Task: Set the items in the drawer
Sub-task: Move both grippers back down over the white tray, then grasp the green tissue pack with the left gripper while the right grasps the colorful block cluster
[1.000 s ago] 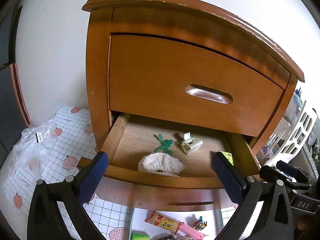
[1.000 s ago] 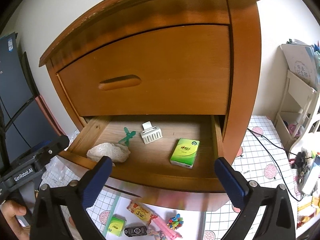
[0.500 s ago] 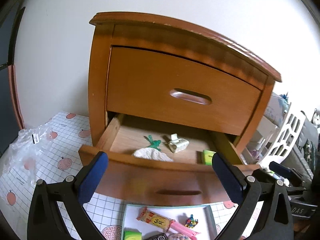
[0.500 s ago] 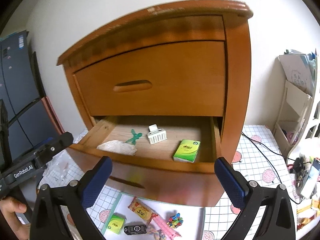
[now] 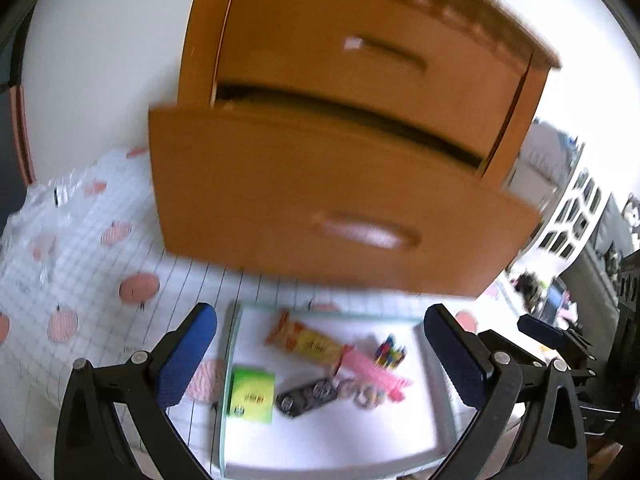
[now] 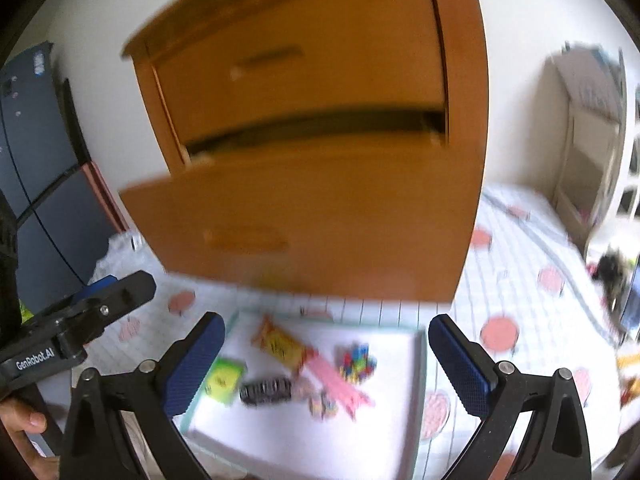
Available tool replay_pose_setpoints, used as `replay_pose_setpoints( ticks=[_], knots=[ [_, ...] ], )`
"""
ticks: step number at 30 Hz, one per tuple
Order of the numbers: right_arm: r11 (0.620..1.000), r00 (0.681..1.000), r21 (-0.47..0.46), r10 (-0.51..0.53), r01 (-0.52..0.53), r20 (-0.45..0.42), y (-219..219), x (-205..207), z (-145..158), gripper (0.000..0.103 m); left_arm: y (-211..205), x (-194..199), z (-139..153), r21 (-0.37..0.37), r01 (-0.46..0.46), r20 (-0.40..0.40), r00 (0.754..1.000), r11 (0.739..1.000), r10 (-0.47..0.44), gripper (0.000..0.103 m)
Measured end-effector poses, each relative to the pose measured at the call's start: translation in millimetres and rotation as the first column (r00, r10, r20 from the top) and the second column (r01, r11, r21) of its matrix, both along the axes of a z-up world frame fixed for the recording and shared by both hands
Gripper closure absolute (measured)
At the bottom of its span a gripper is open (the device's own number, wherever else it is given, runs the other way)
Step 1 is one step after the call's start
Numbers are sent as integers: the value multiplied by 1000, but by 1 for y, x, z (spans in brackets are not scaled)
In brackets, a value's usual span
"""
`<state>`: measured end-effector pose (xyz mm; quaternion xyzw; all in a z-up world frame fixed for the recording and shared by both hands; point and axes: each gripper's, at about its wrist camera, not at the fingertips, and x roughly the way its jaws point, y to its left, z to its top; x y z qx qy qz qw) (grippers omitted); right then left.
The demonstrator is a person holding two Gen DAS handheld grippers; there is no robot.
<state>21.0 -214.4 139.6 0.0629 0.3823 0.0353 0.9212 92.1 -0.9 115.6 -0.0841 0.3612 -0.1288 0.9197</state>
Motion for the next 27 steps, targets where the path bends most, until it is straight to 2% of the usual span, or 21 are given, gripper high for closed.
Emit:
replay_pose_setpoints(
  ticks=[8, 15, 20, 27],
  knots=[
    [999, 987, -1, -49, 50, -155, -11, 0, -61, 0, -1, -2, -57, 62, -11, -123, 992, 998, 19, 0],
    [998, 970, 3, -60, 63, -234, -17, -4, -102, 0, -3, -1, -97, 134, -2, -215, 976, 991, 30, 0],
    [997, 949, 12, -69, 77, -307, -21, -7, -128, 0, 2, 9, -118, 115, -27, -304, 951, 993, 61, 0],
    [998, 944, 7, -58, 63, -326, -19, -6, -142, 0, 6, 14, -131, 93, -41, -362, 929, 995, 72, 0]
  ],
)
